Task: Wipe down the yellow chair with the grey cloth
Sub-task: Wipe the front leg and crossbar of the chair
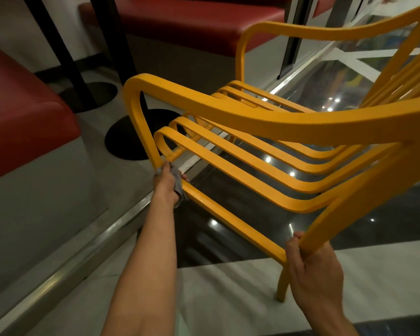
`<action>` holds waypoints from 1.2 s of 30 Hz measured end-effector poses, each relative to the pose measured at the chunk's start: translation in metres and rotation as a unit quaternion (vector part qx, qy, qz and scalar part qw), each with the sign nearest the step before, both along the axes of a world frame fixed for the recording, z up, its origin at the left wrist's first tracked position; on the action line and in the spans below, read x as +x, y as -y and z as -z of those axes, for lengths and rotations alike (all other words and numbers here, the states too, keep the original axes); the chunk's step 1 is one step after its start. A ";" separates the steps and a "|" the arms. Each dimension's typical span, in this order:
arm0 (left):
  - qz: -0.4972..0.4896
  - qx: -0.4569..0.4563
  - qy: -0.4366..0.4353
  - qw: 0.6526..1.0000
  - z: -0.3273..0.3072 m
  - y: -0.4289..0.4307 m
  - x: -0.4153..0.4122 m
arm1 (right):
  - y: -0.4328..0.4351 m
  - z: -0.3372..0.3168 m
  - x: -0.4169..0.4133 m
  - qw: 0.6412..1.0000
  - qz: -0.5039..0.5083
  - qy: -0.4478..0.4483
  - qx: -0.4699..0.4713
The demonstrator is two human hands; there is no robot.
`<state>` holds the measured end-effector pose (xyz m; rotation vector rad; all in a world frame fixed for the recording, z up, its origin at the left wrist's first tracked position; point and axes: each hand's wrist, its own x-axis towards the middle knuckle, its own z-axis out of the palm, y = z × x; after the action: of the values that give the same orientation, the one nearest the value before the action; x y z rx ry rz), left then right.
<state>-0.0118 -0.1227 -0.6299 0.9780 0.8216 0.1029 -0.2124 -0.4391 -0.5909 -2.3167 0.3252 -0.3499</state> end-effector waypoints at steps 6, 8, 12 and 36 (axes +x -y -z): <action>-0.005 -0.065 -0.010 0.998 -0.008 0.087 -0.057 | -0.002 -0.003 0.001 1.000 0.004 -0.006 0.015; 0.044 -0.044 -0.026 0.998 -0.008 0.138 -0.092 | -0.003 -0.003 0.001 1.000 0.007 -0.008 0.014; 0.248 0.007 -0.101 0.963 -0.007 0.204 -0.157 | -0.002 0.003 0.003 1.000 0.016 0.011 0.003; 0.507 0.675 0.199 0.497 -0.019 0.195 -0.159 | -0.001 -0.001 -0.002 1.000 0.005 -0.007 0.017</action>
<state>-0.1706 -0.3175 -0.6110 2.6763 -0.6542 -0.0916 -0.2141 -0.4385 -0.5897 -2.2848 0.3469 -0.3312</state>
